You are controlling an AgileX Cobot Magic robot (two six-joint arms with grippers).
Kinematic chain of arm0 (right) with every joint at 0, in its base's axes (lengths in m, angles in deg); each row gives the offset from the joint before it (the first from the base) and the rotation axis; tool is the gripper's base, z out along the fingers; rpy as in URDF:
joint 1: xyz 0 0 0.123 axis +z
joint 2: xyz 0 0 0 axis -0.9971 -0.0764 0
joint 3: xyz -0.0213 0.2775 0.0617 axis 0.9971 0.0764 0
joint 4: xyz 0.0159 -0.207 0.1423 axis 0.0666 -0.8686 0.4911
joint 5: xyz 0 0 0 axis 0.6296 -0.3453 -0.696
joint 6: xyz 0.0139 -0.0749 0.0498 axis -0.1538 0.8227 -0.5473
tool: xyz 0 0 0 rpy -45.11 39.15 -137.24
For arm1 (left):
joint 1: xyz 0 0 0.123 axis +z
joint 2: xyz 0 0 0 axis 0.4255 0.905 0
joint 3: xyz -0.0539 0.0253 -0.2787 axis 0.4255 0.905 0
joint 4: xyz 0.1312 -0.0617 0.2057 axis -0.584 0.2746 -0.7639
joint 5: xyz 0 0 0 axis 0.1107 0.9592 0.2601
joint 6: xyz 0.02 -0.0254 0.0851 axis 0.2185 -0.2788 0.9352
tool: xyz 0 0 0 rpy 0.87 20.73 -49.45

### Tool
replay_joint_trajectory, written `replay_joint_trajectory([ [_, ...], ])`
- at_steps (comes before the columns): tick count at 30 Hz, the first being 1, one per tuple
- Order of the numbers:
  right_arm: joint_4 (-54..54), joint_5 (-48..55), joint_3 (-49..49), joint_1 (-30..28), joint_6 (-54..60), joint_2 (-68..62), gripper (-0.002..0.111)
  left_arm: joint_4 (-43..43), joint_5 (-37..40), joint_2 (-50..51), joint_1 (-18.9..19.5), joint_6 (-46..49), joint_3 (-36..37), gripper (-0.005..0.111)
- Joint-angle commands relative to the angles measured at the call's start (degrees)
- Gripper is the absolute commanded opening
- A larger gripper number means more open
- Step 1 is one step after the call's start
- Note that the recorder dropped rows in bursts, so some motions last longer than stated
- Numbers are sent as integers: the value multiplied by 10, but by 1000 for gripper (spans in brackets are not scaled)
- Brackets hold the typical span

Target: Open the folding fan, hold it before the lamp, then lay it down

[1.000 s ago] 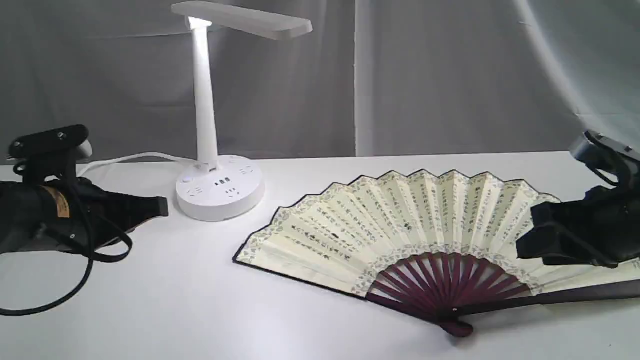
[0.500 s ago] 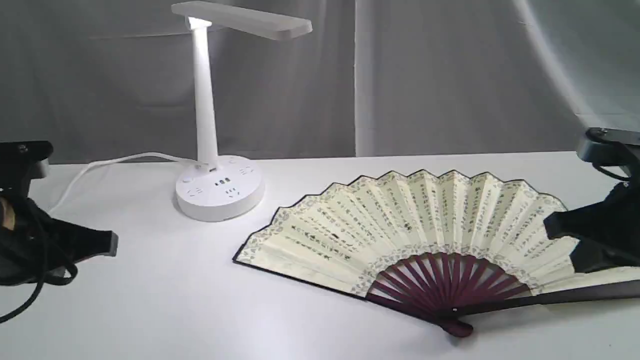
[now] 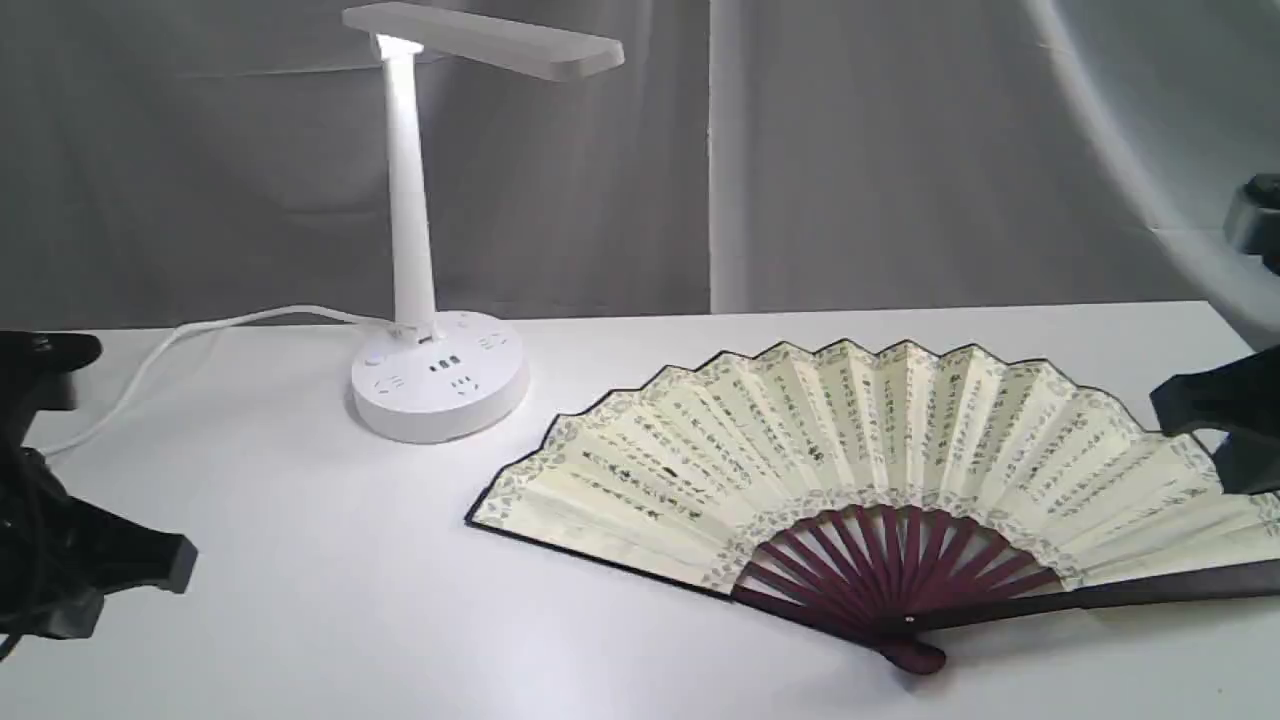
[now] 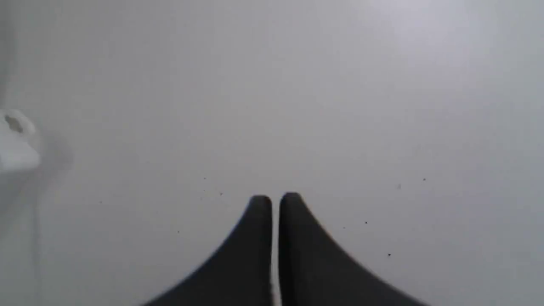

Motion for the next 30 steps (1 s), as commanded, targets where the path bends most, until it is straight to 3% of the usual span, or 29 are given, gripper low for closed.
replay_joint_trajectory([
  [1,-6,10,2,1,-3,28,0,88,17,-19,49,68,-1,0],
  [3,-6,11,2,1,-3,37,0,130,32,-34,80,123,-1,0],
  [6,-6,12,2,1,-3,44,0,125,42,-67,106,131,-1,0],
  [14,-10,19,6,1,-3,45,0,55,50,-139,106,82,-1,0],
  [30,-92,38,6,1,-51,127,0,50,44,-151,106,48,-1,0],
])
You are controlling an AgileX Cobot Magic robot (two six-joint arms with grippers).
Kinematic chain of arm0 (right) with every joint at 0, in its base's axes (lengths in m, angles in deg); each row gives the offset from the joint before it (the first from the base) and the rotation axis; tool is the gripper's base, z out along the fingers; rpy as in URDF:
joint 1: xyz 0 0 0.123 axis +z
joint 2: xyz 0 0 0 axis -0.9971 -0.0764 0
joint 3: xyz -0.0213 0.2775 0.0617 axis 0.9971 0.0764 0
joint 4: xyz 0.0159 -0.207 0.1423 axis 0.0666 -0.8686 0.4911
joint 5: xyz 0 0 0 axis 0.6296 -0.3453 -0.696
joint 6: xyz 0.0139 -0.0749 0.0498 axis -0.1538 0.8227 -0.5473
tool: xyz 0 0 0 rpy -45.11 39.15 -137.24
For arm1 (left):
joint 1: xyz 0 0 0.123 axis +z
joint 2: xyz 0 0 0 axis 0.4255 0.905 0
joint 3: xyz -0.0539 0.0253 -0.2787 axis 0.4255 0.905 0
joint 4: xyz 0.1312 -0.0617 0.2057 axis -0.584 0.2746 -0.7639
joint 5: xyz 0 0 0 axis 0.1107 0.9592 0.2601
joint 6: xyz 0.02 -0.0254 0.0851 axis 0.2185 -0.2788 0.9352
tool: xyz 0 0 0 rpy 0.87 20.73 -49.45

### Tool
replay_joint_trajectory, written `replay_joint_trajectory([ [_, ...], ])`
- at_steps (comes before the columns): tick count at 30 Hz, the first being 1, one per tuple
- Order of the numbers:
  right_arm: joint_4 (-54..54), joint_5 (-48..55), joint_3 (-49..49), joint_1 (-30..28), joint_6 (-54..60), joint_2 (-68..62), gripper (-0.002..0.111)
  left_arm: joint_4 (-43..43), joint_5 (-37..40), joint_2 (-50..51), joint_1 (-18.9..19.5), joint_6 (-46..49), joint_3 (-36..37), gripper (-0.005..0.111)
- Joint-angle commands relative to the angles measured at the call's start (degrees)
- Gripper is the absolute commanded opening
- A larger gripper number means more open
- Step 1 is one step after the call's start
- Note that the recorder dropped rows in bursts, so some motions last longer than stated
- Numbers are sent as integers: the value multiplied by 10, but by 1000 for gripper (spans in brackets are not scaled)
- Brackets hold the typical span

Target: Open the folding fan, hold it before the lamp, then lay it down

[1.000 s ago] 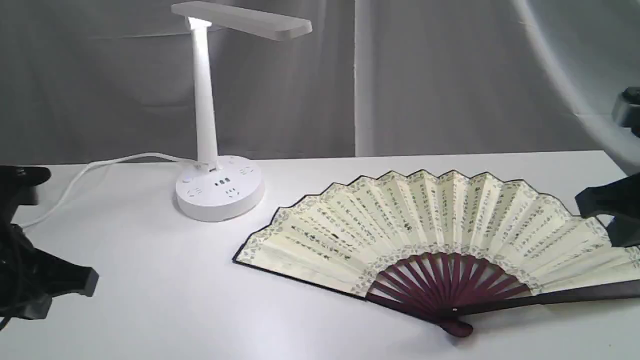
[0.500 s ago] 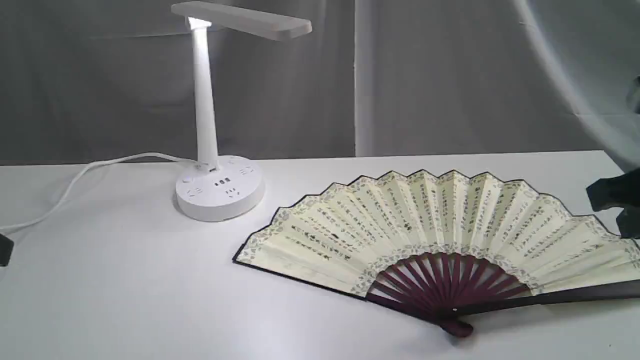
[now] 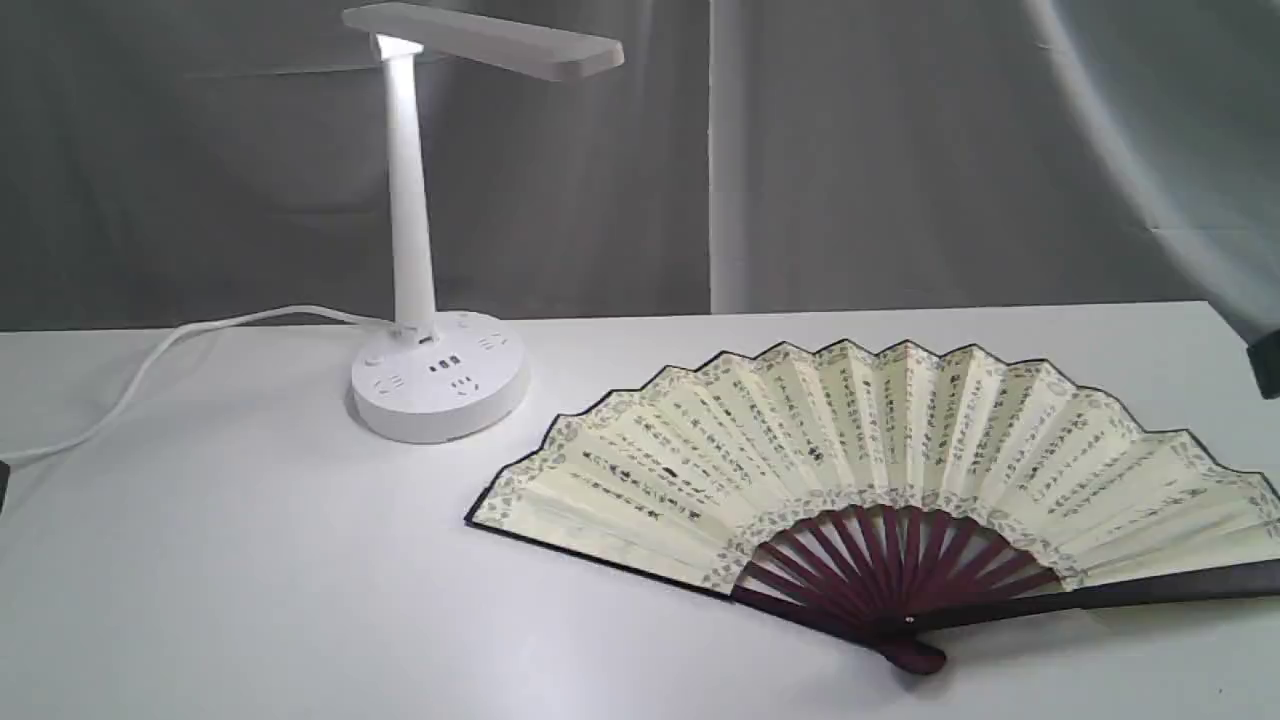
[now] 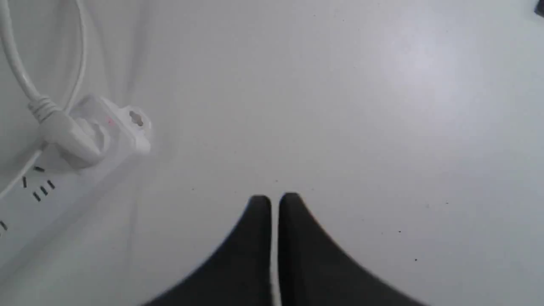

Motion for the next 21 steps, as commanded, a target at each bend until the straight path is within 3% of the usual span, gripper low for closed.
replay_joint_trajectory([
  [1,-22,7,4,1,-7,26,0,2,-3,-5,0,-8,-1,0],
  [12,-29,26,4,1,-5,97,0,-2,4,-13,0,1,-1,0],
  [21,-25,13,4,1,-12,155,0,-10,-18,-108,0,1,-1,0],
])
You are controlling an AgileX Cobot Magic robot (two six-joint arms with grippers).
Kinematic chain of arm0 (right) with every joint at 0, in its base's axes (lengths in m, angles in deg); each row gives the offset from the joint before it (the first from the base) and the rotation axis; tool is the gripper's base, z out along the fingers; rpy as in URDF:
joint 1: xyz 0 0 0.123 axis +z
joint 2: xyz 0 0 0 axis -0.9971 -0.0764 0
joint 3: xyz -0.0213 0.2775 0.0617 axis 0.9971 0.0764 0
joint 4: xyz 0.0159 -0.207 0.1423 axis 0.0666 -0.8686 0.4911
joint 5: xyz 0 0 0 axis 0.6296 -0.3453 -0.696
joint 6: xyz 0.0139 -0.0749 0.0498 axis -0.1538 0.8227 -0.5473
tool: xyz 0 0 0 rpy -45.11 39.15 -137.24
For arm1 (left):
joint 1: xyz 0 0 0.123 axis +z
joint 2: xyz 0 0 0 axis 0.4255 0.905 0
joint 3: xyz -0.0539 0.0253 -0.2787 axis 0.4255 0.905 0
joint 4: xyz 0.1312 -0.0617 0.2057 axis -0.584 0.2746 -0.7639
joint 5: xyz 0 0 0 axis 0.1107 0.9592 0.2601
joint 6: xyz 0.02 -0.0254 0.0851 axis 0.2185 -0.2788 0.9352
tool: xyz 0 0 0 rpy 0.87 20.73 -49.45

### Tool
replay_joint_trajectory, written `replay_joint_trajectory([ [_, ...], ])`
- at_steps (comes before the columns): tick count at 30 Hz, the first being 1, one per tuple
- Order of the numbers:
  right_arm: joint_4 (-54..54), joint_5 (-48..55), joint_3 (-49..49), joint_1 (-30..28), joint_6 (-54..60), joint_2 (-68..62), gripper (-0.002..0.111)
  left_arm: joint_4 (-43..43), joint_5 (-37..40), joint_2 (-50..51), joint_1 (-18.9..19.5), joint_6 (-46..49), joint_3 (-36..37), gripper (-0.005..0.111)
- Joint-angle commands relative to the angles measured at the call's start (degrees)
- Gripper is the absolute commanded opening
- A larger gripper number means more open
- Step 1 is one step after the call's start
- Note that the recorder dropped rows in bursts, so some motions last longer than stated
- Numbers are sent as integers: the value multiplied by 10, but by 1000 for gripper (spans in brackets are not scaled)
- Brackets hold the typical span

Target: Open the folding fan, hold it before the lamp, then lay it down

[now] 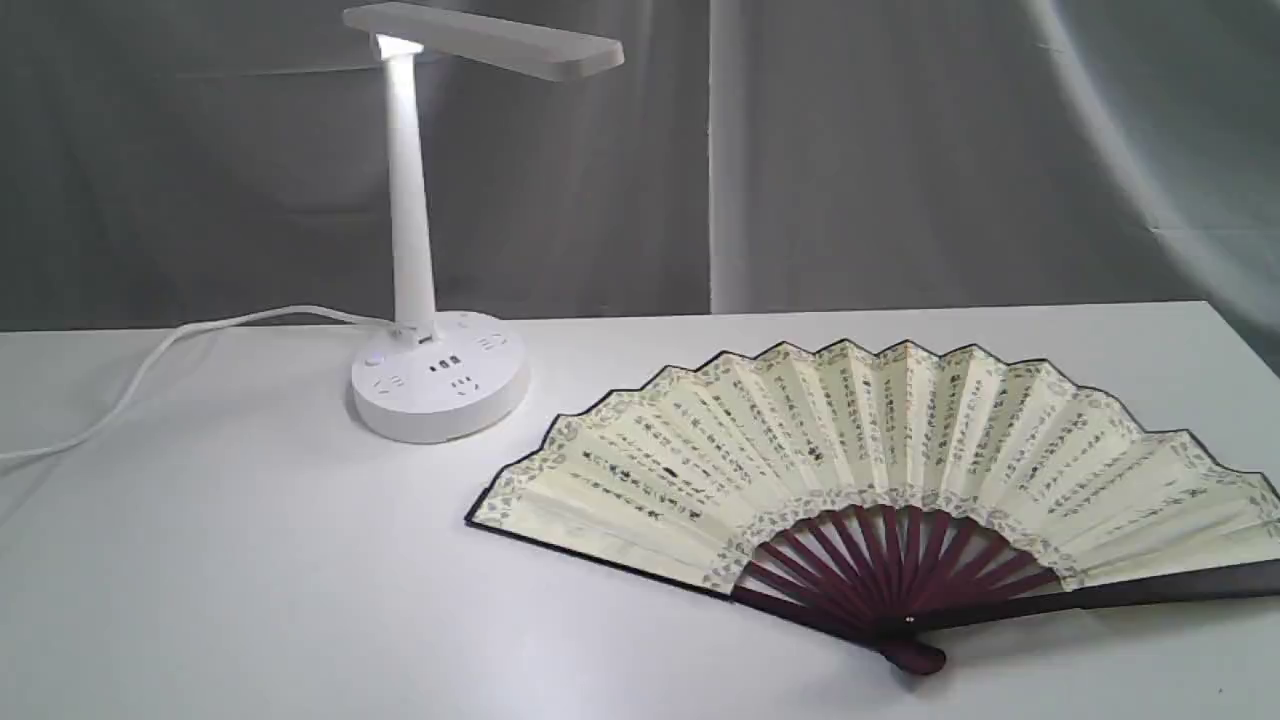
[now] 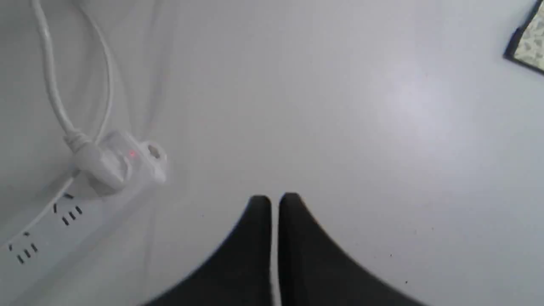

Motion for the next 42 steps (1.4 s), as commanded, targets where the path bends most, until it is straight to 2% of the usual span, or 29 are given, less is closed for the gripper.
replay_joint_trajectory([
  [1,-2,-9,4,1,-5,24,0,-5,-17,-40,0,-1,-1,0],
  [14,1,-9,4,1,-5,125,0,-5,-12,-190,0,-1,-1,0],
  [25,-12,33,4,1,-2,250,0,-12,-17,-371,0,-1,-1,0],
  [32,-12,58,4,2,5,294,0,-12,-14,-431,0,-2,-1,0],
  [37,-12,66,12,46,6,336,0,-12,-14,-453,0,-4,-1,0],
  [42,-28,64,29,53,-30,395,0,-12,-13,-467,0,-15,0,0],
])
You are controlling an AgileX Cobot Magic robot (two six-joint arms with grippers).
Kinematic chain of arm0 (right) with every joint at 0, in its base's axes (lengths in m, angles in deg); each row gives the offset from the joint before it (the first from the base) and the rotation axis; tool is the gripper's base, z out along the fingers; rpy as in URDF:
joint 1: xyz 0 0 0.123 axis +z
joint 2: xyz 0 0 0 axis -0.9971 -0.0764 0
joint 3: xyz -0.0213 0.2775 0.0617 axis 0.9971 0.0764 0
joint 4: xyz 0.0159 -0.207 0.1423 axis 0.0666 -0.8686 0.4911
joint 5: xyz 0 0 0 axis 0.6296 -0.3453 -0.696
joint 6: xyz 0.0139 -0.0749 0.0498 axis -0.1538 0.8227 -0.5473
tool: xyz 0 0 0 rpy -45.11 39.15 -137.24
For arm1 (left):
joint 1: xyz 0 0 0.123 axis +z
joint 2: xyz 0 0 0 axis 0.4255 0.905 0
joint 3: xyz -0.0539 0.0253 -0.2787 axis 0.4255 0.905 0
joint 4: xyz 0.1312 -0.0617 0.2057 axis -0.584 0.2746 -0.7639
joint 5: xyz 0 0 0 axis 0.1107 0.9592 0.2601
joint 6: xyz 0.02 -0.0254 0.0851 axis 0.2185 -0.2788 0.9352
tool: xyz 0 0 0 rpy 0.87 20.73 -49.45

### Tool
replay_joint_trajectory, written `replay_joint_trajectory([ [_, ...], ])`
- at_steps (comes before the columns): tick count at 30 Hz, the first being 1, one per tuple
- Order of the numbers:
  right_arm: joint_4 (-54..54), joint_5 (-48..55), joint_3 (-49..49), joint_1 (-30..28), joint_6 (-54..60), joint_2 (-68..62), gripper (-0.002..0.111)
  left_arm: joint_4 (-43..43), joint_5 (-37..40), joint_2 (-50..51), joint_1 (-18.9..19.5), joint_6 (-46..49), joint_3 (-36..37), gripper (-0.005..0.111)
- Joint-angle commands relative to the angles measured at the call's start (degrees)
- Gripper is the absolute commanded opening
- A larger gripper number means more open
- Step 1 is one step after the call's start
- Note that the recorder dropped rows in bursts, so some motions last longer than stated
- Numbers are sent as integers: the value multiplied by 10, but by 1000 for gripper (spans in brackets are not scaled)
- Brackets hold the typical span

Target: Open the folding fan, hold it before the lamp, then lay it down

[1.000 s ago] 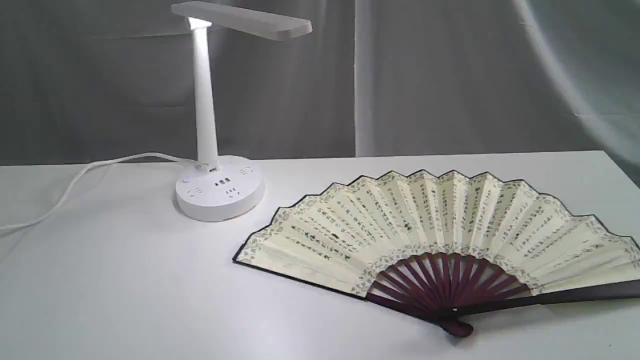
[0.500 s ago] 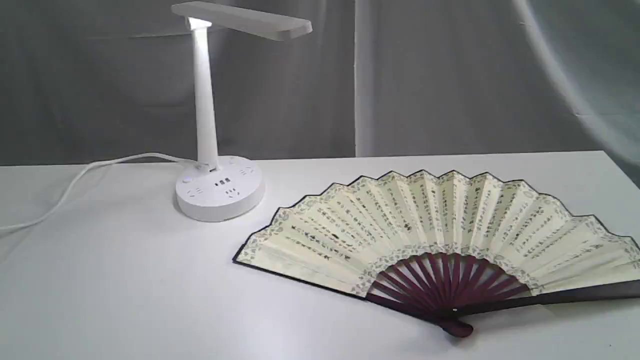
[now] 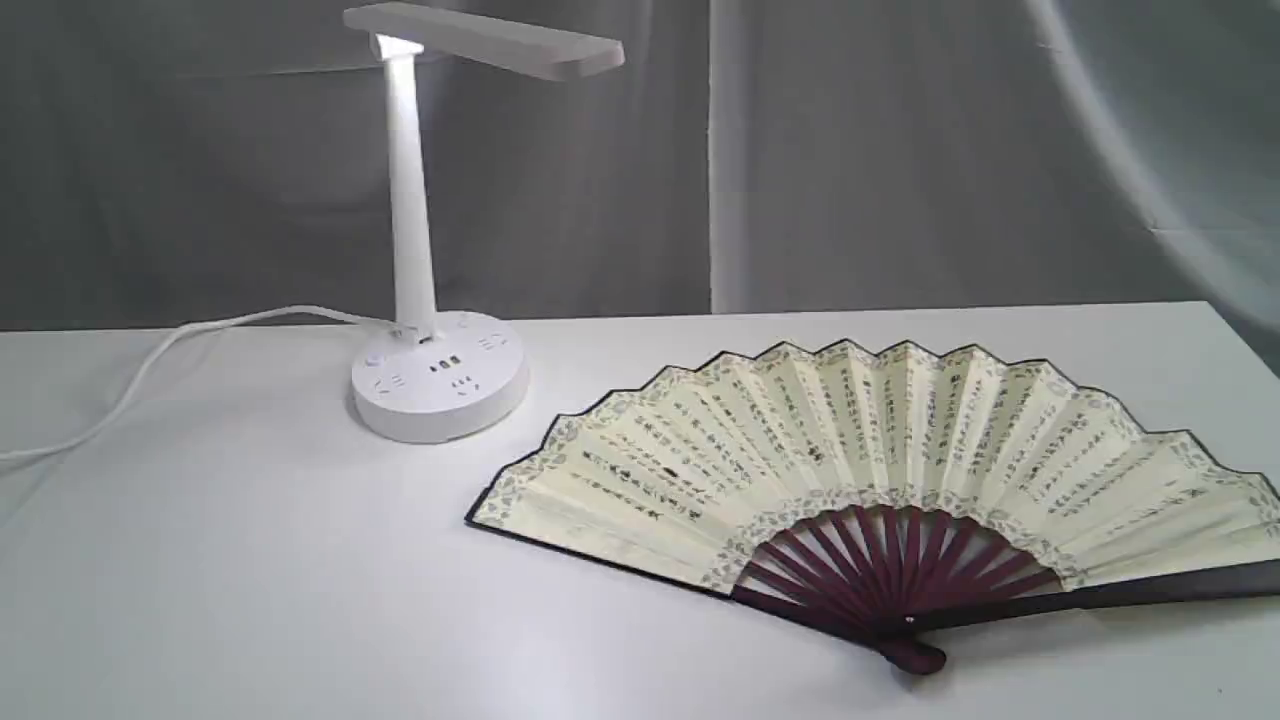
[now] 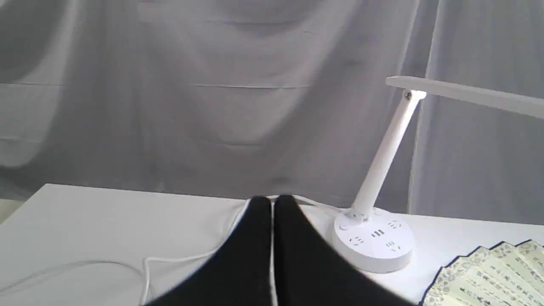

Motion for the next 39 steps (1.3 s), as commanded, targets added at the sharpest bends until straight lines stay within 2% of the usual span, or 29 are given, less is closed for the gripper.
replay_joint_trajectory([
  [1,-22,-1,12,2,-16,44,0,-2,-2,-11,0,-9,0,0],
  [7,-85,4,35,2,-26,111,0,-2,-2,-42,0,-11,8,0],
  [16,-94,-1,99,2,-26,223,0,-2,-39,-173,0,-11,76,0],
  [20,-94,28,108,2,-23,223,0,-4,-5,-173,0,-9,78,0],
  [26,-88,23,124,2,-23,223,0,-4,-19,-173,0,-9,97,0],
  [31,-87,-9,152,2,-24,223,0,-4,-59,-173,0,-12,137,0],
  [39,-49,-158,254,2,-28,223,0,-30,-193,-173,0,-25,245,0],
])
